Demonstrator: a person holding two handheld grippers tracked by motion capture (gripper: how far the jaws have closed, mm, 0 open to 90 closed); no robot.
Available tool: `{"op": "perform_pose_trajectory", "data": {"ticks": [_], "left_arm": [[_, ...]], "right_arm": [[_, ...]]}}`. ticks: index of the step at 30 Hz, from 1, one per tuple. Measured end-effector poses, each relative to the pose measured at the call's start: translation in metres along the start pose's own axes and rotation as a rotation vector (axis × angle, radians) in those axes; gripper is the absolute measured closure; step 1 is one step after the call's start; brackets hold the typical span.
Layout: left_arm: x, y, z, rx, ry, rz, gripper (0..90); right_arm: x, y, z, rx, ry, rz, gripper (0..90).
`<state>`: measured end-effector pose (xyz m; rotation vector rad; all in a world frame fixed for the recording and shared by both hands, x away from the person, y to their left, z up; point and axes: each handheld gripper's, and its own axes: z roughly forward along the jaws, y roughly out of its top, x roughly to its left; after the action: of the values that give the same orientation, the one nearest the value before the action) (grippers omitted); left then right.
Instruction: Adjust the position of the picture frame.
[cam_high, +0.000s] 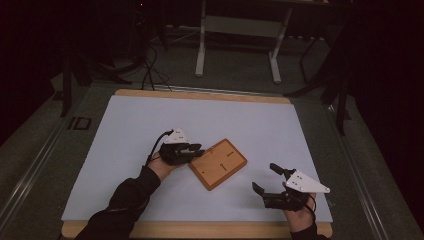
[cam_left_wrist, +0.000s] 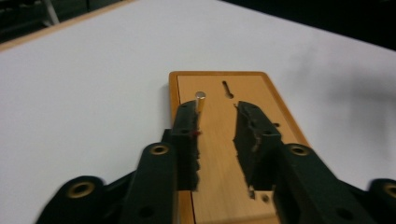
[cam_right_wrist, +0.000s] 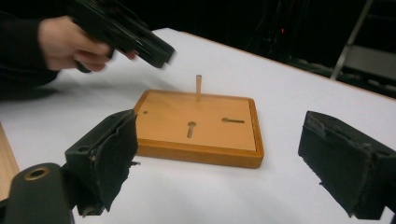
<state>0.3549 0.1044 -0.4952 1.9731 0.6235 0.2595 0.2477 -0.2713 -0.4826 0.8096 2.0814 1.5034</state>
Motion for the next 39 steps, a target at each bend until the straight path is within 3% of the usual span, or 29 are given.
{"op": "perform_pose_trajectory", "data": {"ticks": [3, 7, 10, 14, 17, 20, 21, 24, 26, 30, 36, 39], "left_arm": [[-0.005, -0.004, -0.014, -0.016, 0.009, -0.009, 67.4], [-0.013, -0.012, -0.018, -0.006, -0.006, -0.007, 69.3], [-0.023, -0.018, -0.014, -0.003, -0.029, -0.021, 70.5], [-0.041, -0.022, -0.004, 0.031, -0.059, 0.002, 71.1], [-0.053, -0.025, 0.003, 0.040, -0.099, -0.018, 72.2], [-0.063, -0.025, 0.010, 0.066, -0.133, -0.005, 77.0], [-0.070, -0.026, 0.016, 0.095, -0.165, 0.004, 77.0], [-0.077, -0.029, 0.024, 0.115, -0.170, 0.014, 87.8], [-0.082, -0.031, 0.027, 0.123, -0.167, 0.025, 89.5], [-0.088, -0.033, 0.034, 0.154, -0.185, 0.048, 89.6], [-0.092, -0.037, 0.041, 0.217, -0.157, 0.069, 89.7], [-0.089, -0.039, 0.042, 0.223, -0.149, 0.060, 89.7]], "right_arm": [[-0.002, 0.003, 0.002, -0.009, 0.037, 0.053, 11.6], [-0.001, 0.001, 0.001, -0.033, 0.035, 0.050, 11.5], [-0.001, -0.002, 0.001, -0.038, 0.042, 0.055, 11.6], [-0.004, -0.004, 0.000, -0.036, 0.033, 0.064, 11.6], [-0.007, -0.006, -0.001, -0.036, 0.027, 0.079, 11.9], [-0.008, -0.007, -0.001, -0.034, 0.023, 0.082, 11.9], [-0.008, -0.007, -0.001, -0.035, 0.024, 0.085, 11.9], [-0.008, -0.008, -0.001, -0.033, 0.031, 0.084, 12.0], [-0.007, -0.008, 0.000, -0.033, 0.036, 0.082, 12.0], [-0.008, -0.008, 0.001, -0.028, 0.041, 0.079, 12.0], [-0.008, -0.008, 0.001, -0.027, 0.041, 0.081, 12.1], [-0.009, -0.008, 0.001, -0.025, 0.040, 0.084, 12.2]]}}
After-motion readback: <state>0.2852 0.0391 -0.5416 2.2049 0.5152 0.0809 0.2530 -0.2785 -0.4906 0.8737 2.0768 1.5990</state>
